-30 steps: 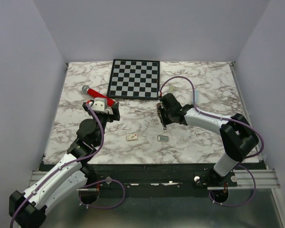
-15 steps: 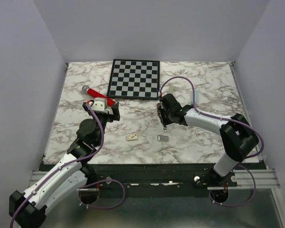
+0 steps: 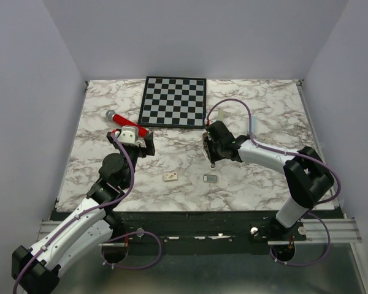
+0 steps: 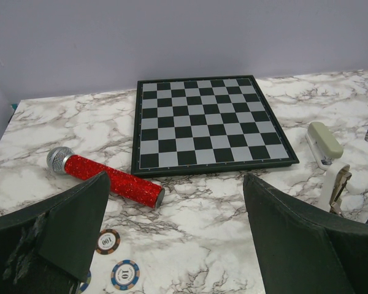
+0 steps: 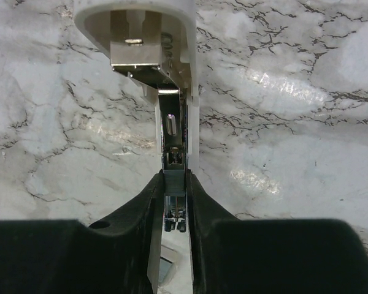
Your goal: Load the staples into the stapler
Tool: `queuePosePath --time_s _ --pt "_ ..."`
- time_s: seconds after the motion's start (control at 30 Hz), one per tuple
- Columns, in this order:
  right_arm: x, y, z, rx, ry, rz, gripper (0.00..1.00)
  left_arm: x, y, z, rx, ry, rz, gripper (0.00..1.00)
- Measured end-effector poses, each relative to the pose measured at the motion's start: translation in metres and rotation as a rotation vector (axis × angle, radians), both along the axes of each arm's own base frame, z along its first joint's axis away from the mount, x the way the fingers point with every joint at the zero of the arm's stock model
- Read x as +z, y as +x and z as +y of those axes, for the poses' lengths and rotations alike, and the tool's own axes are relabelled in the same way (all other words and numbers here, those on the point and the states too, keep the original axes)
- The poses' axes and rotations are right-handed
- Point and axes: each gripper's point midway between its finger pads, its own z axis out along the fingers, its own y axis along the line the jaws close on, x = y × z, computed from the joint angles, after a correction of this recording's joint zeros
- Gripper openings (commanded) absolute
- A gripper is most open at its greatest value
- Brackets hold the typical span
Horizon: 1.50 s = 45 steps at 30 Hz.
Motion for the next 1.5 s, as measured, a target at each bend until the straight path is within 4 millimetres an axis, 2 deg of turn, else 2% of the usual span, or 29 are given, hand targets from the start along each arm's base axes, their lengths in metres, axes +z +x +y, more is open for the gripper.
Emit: queuePosePath --time_s 0.53,0.67,0.77,0.97,1.13,1.3,1.5 --pt "-0.002 -0.006 -0.004 -0.009 -0.011 0.024 0.44 0.001 -0.001 0.000 0.000 -0.003 -0.003 0.97" --pt "0.006 -0.005 -0.005 -0.016 -0.007 0.012 0.47 0.001 -0.001 0.000 0.000 -0.003 -0.004 0.98" --pt "0.014 0.000 -0.005 -0.031 -0.001 -0.014 0.53 0.002 -0.001 0.001 0.000 -0.004 -0.005 0.97" --pt "0.030 0.001 -0.005 -0.041 0.031 -0.054 0.56 -0.001 0.000 -0.003 -0.011 -0.004 0.005 0.99" --pt "0.028 -0.014 -0.015 -0.029 0.076 -0.094 0.60 -0.018 0.004 -0.021 -0.083 -0.003 0.068 0.99" --pt "0.009 -0.040 -0.028 0.014 0.124 -0.137 0.64 -0.030 0.011 -0.056 -0.207 -0.024 0.164 0.99" --pt "-0.003 -0.045 -0.026 0.054 0.176 -0.226 0.65 -0.035 0.020 -0.092 -0.316 -0.097 0.255 0.99"
